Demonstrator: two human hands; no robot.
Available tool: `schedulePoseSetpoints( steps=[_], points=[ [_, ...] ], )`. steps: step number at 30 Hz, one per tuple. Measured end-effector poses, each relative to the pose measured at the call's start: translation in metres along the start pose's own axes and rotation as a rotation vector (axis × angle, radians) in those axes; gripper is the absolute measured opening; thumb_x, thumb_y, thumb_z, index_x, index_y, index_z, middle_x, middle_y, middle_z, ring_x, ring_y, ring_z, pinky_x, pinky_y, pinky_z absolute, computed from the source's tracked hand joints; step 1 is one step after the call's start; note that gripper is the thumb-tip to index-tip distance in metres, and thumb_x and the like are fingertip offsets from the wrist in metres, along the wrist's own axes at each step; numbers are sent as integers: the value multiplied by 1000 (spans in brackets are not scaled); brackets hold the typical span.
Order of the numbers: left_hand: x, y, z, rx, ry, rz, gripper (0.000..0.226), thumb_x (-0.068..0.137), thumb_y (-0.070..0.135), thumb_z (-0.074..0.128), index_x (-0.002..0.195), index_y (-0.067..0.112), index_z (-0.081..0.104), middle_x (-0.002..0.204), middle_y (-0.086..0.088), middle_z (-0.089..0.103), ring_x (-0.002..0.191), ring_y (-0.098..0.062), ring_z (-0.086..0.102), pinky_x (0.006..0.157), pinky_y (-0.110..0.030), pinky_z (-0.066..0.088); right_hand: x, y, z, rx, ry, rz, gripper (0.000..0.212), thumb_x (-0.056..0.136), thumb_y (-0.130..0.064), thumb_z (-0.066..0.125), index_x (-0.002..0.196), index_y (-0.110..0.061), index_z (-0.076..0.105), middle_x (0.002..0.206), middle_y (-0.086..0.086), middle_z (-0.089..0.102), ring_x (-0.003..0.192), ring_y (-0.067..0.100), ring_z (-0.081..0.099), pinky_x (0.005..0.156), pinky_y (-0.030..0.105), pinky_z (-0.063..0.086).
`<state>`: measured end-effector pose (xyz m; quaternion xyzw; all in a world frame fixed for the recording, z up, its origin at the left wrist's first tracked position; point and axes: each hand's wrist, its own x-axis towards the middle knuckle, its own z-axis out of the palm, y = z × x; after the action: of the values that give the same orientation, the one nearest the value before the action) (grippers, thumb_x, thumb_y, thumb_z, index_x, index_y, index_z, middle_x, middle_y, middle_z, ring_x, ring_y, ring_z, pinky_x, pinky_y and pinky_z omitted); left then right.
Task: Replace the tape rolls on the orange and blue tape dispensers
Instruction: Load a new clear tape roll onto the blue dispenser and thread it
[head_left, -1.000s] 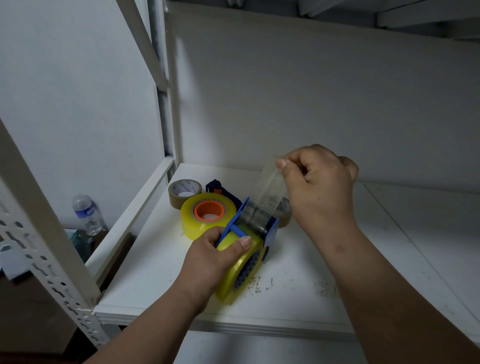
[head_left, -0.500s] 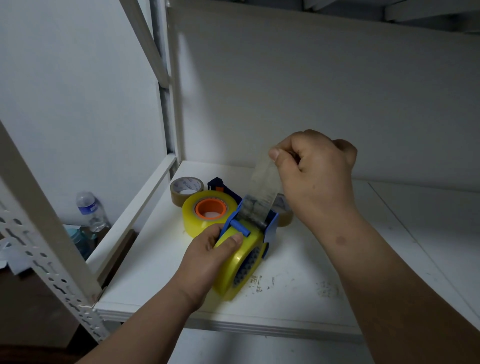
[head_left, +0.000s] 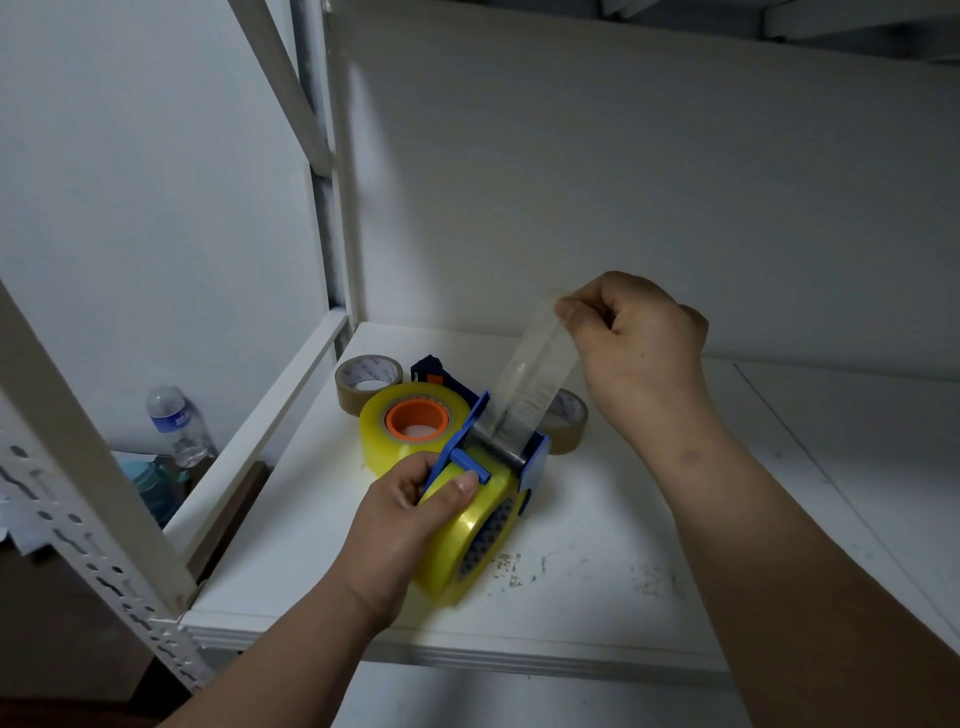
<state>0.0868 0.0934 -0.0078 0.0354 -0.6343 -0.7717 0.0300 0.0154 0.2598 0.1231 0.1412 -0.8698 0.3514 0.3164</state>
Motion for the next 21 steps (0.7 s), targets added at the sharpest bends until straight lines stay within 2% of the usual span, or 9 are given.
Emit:
schedulePoseSetpoints(
  steps=[2, 5, 7, 10, 12, 15, 17, 19, 21],
  points=[
    [0, -2, -2, -14, 2, -1, 38, 65, 40, 78, 99, 22, 76, 103, -13, 77, 97, -38, 71, 94, -58, 53, 1, 8, 3, 26, -42, 59, 22, 90, -29, 58, 72, -16, 60, 59, -14, 49, 61, 2, 48, 95, 42, 37],
    [-1, -5, -4, -18, 0, -1, 27, 71, 31, 75, 96, 24, 76, 102, -11, 78, 97, -38, 71, 91, -53, 56, 0, 18, 9, 84, -86, 142, 22, 89, -30, 59, 72, -17, 58, 58, -11, 50, 60, 8, 48, 88, 44, 45],
    [-3, -4, -4, -19, 2, 11, 30, 68, 39, 76, 95, 25, 75, 102, -11, 77, 99, -39, 70, 90, -51, 56, -2, 26, 14, 142, -122, 213, 22, 88, -31, 59, 70, -19, 57, 59, -9, 52, 63, 13, 50, 79, 39, 47],
    [-7, -3, -3, -2, 34, 41, 40, 64, 53, 73, 93, 26, 72, 104, -15, 74, 102, -41, 67, 95, -57, 52, -8, 34, 23, 280, -178, 329, 21, 88, -29, 61, 69, -20, 60, 61, -7, 57, 54, 4, 53, 58, 24, 45],
    [-9, -3, -3, 3, 66, 46, 46, 64, 57, 71, 95, 23, 71, 104, -16, 73, 101, -41, 67, 95, -60, 51, -14, 36, 30, 368, -209, 394, 20, 88, -25, 63, 71, -15, 62, 60, -5, 59, 49, 2, 53, 50, 20, 44],
    [-12, -3, -4, 23, 104, 33, 63, 65, 61, 68, 102, 11, 67, 105, -24, 70, 102, -46, 64, 93, -63, 49, -25, 39, 42, 416, -276, 461, 22, 86, -27, 65, 72, -11, 63, 62, -2, 59, 56, 11, 52, 52, 22, 45],
    [-13, -3, -7, 33, 115, 18, 66, 69, 65, 65, 102, 8, 67, 102, -26, 69, 99, -47, 64, 92, -63, 50, -33, 38, 49, 483, -321, 509, 26, 85, -27, 67, 75, -4, 63, 65, 5, 58, 60, 16, 51, 57, 26, 45],
    [-13, -5, -9, 54, 114, 2, 59, 74, 75, 59, 92, 21, 74, 95, -15, 75, 94, -40, 69, 91, -59, 53, -42, 37, 56, 526, -367, 541, 31, 85, -25, 67, 81, 5, 62, 72, 12, 58, 65, 19, 50, 64, 32, 45],
    [-12, -8, -11, 72, 99, -20, 52, 66, 78, 51, 84, 37, 78, 92, -2, 79, 92, -30, 73, 88, -50, 57, -52, 37, 62, 537, -439, 576, 30, 86, -26, 67, 84, 4, 64, 74, 11, 60, 67, 19, 50, 65, 30, 44]
  ],
)
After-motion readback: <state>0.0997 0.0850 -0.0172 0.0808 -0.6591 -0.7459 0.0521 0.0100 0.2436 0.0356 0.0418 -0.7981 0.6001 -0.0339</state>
